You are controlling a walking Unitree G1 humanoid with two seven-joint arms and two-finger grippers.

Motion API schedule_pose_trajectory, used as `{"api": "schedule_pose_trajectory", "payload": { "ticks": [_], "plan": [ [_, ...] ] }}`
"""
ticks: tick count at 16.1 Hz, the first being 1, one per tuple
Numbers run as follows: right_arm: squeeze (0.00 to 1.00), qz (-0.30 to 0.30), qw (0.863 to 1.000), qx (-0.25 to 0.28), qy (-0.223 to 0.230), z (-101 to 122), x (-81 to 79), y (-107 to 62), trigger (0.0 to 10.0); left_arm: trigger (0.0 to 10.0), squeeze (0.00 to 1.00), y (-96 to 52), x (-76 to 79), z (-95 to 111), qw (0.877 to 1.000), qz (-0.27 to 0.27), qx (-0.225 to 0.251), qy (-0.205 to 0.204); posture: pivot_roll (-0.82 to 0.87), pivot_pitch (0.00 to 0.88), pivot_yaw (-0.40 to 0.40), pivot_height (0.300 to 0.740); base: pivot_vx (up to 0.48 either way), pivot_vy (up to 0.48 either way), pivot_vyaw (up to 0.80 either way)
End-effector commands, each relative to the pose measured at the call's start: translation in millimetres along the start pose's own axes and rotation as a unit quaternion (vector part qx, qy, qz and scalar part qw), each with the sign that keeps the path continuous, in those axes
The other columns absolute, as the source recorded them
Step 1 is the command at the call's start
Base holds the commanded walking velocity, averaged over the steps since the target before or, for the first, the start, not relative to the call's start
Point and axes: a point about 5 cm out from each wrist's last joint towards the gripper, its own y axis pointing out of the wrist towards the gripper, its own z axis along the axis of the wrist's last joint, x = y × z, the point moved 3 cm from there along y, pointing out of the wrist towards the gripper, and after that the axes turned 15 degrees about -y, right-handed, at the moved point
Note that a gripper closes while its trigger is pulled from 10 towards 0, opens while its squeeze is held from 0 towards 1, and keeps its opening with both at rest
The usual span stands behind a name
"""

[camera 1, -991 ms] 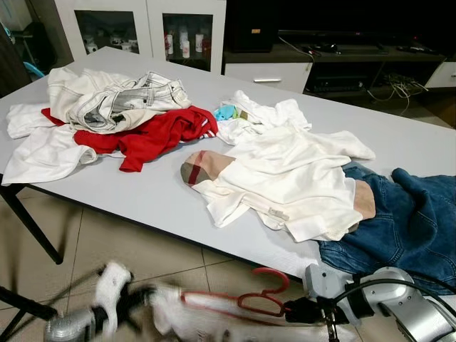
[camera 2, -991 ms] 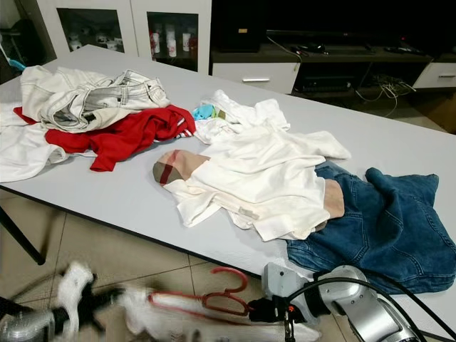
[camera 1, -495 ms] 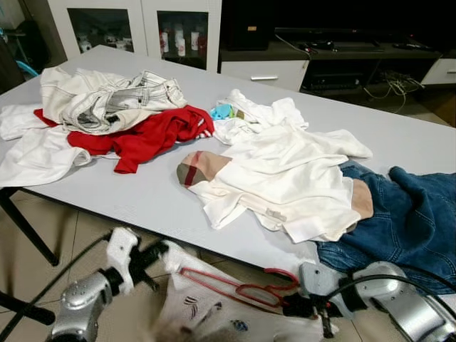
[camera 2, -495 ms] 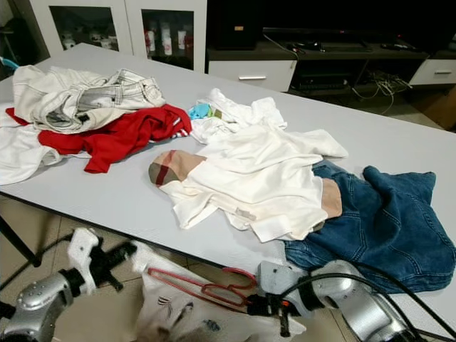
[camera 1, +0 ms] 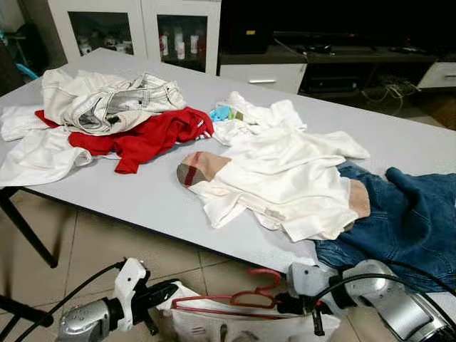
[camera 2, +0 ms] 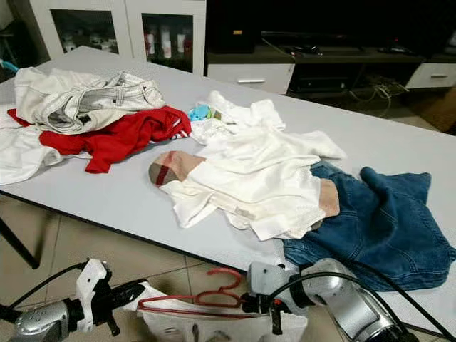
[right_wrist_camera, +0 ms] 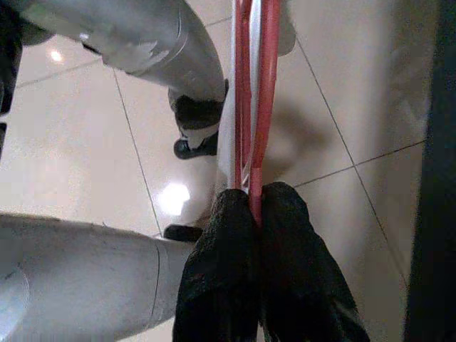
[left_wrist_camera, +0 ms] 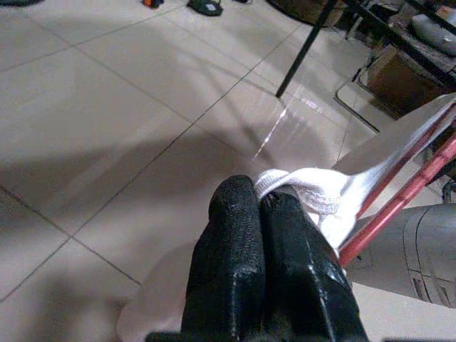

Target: Hang hanger

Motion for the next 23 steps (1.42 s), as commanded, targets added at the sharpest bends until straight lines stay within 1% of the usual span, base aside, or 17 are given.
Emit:
{"api": "schedule_pose_trajectory", "payload": {
  "ticks": [1,3,6,7,10,11,12,13,14,15,16,17,18,20,21,22,23],
  "plan": [
    [0.0,0.031,0.999,-0.018,0.006,-8.8,-11.4,6.3,0.0,0.0,0.0,3.0,2.6,3.9,1.0,-0.009,0.0,0.011,0.02,0.0,-0.051,0.74,0.0,0.0,0.0],
    [0.0,0.05,0.998,-0.027,-0.007,-13.0,-17.6,4.0,0.0,0.0,0.0,0.2,-2.3,6.5,1.0,0.005,-0.001,0.009,0.02,0.0,-0.049,0.74,0.0,0.0,0.0],
    [0.0,0.051,0.998,-0.033,-0.011,-15.8,-18.8,2.5,0.0,0.0,0.0,-4.5,-8.0,5.5,1.0,0.017,-0.006,0.003,0.02,0.0,-0.047,0.74,0.0,0.0,0.0],
    [0.0,0.045,0.998,-0.046,-0.016,-20.2,-16.8,1.2,0.0,0.0,0.0,-11.8,-13.3,-3.7,0.999,0.03,-0.028,-0.002,0.02,0.0,-0.046,0.74,0.0,0.0,0.0],
    [0.0,0.042,0.998,-0.046,-0.018,-20.6,-15.0,0.5,0.0,0.0,0.0,-19.7,-16.4,-18.2,0.997,0.043,-0.059,-0.002,0.02,0.0,-0.046,0.74,0.0,0.0,0.0],
    [0.0,0.045,0.998,-0.042,-0.021,-19.9,-14.1,-0.6,0.0,0.0,0.0,-23.0,-17.2,-25.4,0.996,0.052,-0.076,0.007,0.02,0.0,-0.046,0.74,0.0,0.0,0.0],
    [0.0,0.047,0.998,-0.039,-0.023,-19.5,-13.8,-1.2,0.0,0.0,0.0,-24.1,-17.6,-27.8,0.995,0.056,-0.084,0.016,0.02,0.0,-0.046,0.74,0.0,0.0,0.0],
    [0.0,0.055,0.998,-0.034,-0.028,-18.2,-14.4,-2.2,0.0,0.0,0.0,-25.3,-19.2,-28.3,0.993,0.067,-0.091,0.041,0.02,0.0,-0.046,0.74,0.0,0.0,0.0],
    [0.0,0.059,0.997,-0.031,-0.031,-17.4,-14.9,-2.6,0.0,0.0,0.0,-25.6,-21.3,-25.9,0.992,0.078,-0.084,0.051,0.03,0.0,-0.05,0.74,0.0,0.0,0.0],
    [0.0,0.061,0.997,-0.03,-0.031,-17.2,-15.1,-2.6,0.0,0.0,0.0,-25.7,-22.2,-24.7,0.992,0.083,-0.078,0.052,0.03,0.0,-0.05,0.74,0.0,0.0,0.0],
    [0.0,0.066,0.997,-0.024,-0.032,-15.8,-15.9,-2.8,0.0,0.0,0.0,-25.0,-27.3,-17.2,0.991,0.105,-0.059,0.064,0.03,0.0,-0.05,0.74,0.0,0.0,0.0],
    [0.0,0.073,0.997,-0.017,-0.034,-14.2,-17.1,-3.4,0.0,0.0,0.0,-25.1,-33.5,-8.3,0.987,0.132,-0.044,0.083,0.03,0.0,-0.05,0.74,0.0,0.0,0.0],
    [0.0,0.083,0.996,-0.007,-0.039,-11.4,-18.6,-4.3,0.0,0.0,0.0,-26.0,-42.2,7.0,0.979,0.171,-0.014,0.111,0.03,0.0,-0.05,0.74,0.0,0.0,0.0],
    [0.0,0.089,0.995,-0.001,-0.04,-9.8,-19.4,-4.8,0.0,0.0,0.0,-27.6,-47.9,18.2,0.97,0.199,0.004,0.139,0.03,0.0,-0.05,0.74,0.0,0.0,0.0],
    [0.0,0.101,0.994,0.012,-0.04,-6.4,-20.7,-6.5,0.0,0.0,0.0,-30.7,-54.6,33.4,0.954,0.236,0.021,0.185,0.03,0.0,-0.053,0.74,0.0,0.0,0.0],
    [0.0,0.108,0.993,0.016,-0.041,-5.5,-21.5,-7.4,0.0,0.0,0.0,-32.2,-57.6,40.2,0.944,0.253,0.027,0.209,0.03,0.0,-0.054,0.74,0.0,0.0,0.0],
    [0.0,0.112,0.993,0.018,-0.043,-5.0,-21.8,-8.0,0.0,0.0,0.0,-33.3,-59.6,45.0,0.937,0.265,0.031,0.224,0.03,0.0,-0.054,0.74,0.0,0.0,0.0]
  ]
}}
